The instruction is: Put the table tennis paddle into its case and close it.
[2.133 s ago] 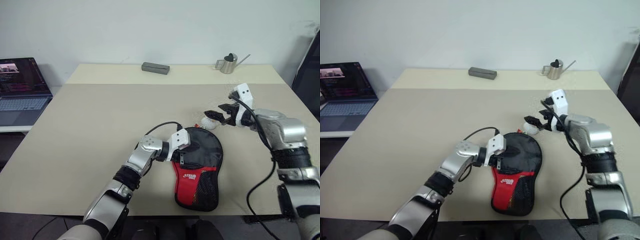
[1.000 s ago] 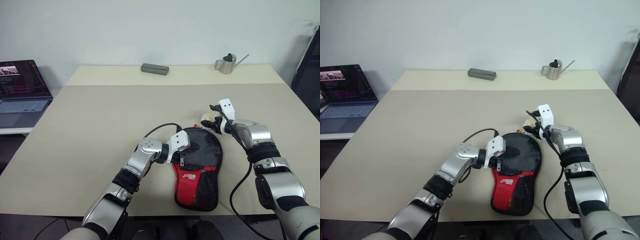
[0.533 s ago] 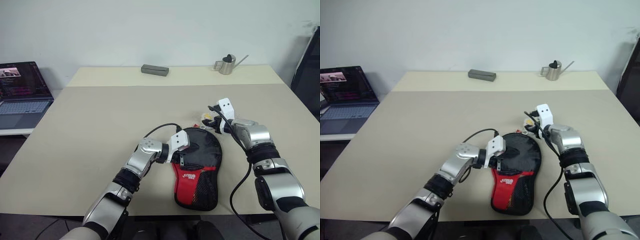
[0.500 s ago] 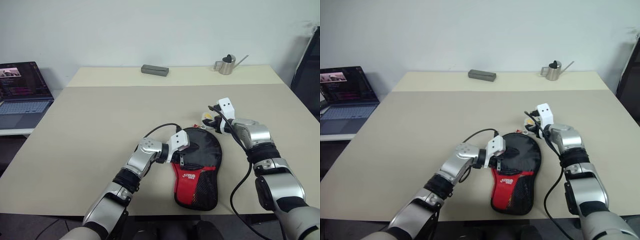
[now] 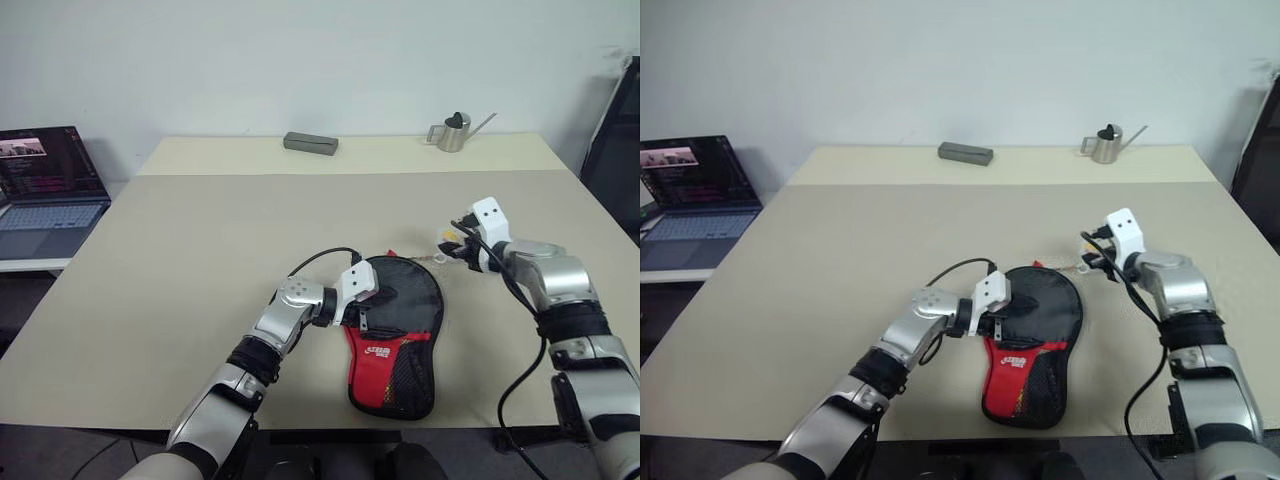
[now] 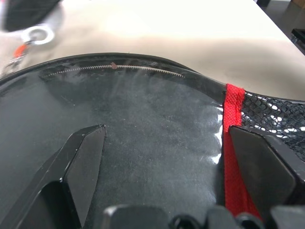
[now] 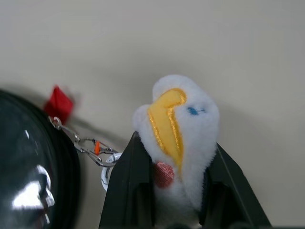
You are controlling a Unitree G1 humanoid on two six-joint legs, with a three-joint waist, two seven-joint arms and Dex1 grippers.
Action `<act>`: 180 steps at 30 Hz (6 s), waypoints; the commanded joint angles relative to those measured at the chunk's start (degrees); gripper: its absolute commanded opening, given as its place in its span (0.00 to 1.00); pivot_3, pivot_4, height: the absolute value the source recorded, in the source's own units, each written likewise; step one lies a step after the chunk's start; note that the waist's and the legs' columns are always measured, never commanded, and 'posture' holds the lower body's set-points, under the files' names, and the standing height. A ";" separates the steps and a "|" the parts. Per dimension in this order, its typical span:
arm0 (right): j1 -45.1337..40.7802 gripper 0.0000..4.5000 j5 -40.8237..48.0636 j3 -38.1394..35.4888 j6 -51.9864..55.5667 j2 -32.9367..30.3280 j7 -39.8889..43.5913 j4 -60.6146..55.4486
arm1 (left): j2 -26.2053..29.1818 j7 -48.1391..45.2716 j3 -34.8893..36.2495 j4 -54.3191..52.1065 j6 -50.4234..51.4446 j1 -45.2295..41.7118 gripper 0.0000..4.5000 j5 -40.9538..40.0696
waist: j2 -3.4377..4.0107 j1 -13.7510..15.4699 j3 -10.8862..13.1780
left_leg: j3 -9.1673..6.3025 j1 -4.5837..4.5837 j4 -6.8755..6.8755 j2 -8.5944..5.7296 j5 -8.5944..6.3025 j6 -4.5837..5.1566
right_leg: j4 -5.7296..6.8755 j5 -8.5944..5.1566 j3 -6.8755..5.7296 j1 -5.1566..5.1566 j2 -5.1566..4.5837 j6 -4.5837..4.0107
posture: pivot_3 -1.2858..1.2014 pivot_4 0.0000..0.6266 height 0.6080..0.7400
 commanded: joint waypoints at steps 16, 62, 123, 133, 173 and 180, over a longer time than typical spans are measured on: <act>26.48 0.14 16.17 -7.76 21.31 -17.69 10.71 -43.52 | -0.30 -0.49 -1.75 5.67 1.80 1.79 1.00 2.63 | -0.06 0.23 -0.10 | -0.12 0.11 -0.01 0.02 -0.05 0.08 | -0.48 0.00 -0.18 0.45 -0.01 0.10 | 0.52 0.24 1.00; 45.35 0.55 25.39 -5.47 11.28 -26.61 16.66 -62.48 | -3.19 1.21 -2.68 5.74 1.48 1.54 1.00 3.74 | -0.42 2.96 -0.31 | -0.15 0.02 -0.02 -0.07 -0.28 0.33 | -1.22 -0.09 -0.39 0.74 -0.18 0.37 | 0.52 0.24 1.00; 5.04 0.01 12.84 2.69 7.22 2.08 3.89 -10.63 | 17.61 2.24 14.62 -34.19 23.01 10.17 1.00 -16.60 | -0.36 -1.20 -0.06 | 0.16 -0.54 0.01 -0.05 -0.19 0.23 | -0.45 0.03 0.07 -0.37 -0.16 0.21 | 0.52 0.24 1.00; -4.95 0.01 5.03 5.47 -4.16 6.87 4.65 1.37 | 17.32 2.70 13.78 -34.90 22.87 10.65 1.00 -16.15 | -0.31 -1.44 -0.04 | 0.14 -0.37 -0.02 0.04 -0.12 0.12 | -0.35 0.14 0.13 -0.36 -0.01 0.05 | 0.52 0.24 1.00; 24.32 0.53 34.19 -17.42 33.11 -10.03 10.25 -53.50 | 4.16 -2.81 2.73 -1.81 0.66 -6.90 1.00 -4.48 | -0.28 0.00 0.02 | 0.01 -0.87 0.05 -0.02 -0.12 0.17 | -0.52 0.12 -0.12 -0.53 -0.09 0.07 | 0.52 0.24 1.00; 31.04 0.53 40.30 -22.17 35.93 -11.27 7.57 -59.41 | 1.22 -0.76 0.76 10.02 -8.31 -9.98 1.00 2.30 | -0.32 0.15 0.04 | 0.05 -0.83 0.07 -0.04 -0.10 0.20 | -0.47 0.13 -0.09 -0.49 -0.08 0.08 | 0.52 0.24 1.00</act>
